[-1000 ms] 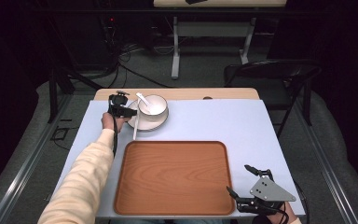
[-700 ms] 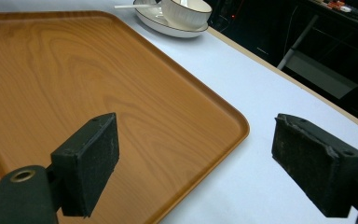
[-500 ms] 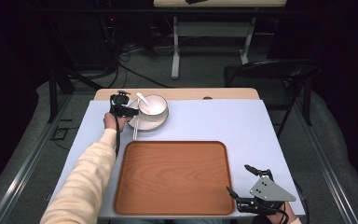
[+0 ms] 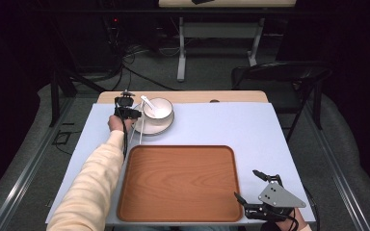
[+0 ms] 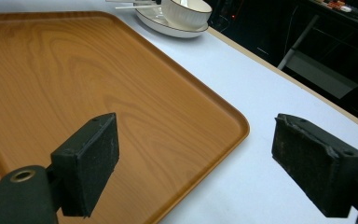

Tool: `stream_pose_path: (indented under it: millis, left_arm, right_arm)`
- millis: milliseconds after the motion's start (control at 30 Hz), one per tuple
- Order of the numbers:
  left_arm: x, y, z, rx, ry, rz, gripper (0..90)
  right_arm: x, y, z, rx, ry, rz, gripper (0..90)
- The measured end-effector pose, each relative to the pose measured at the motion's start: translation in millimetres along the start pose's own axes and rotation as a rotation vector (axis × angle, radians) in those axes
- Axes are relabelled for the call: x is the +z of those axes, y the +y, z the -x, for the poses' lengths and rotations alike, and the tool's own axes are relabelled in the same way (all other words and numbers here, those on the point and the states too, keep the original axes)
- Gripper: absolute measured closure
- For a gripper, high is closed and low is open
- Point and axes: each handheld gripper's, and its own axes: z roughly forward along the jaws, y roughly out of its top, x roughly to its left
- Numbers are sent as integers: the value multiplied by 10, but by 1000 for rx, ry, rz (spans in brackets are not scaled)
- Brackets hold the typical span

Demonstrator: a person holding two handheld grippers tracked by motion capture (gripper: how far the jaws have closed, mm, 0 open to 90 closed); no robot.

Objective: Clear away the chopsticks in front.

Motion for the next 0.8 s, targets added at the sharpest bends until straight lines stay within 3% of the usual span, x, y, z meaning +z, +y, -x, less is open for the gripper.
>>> stream_pose_path:
  millis: [367, 800]
  left_arm:
    - [57, -1, -19, -10, 26, -21, 841]
    - [-15, 5, -98, -31, 26, -1, 849]
  right_arm:
    - [-1, 0, 0, 0, 0, 1, 142]
    - [0, 0, 1, 1, -2, 1, 142]
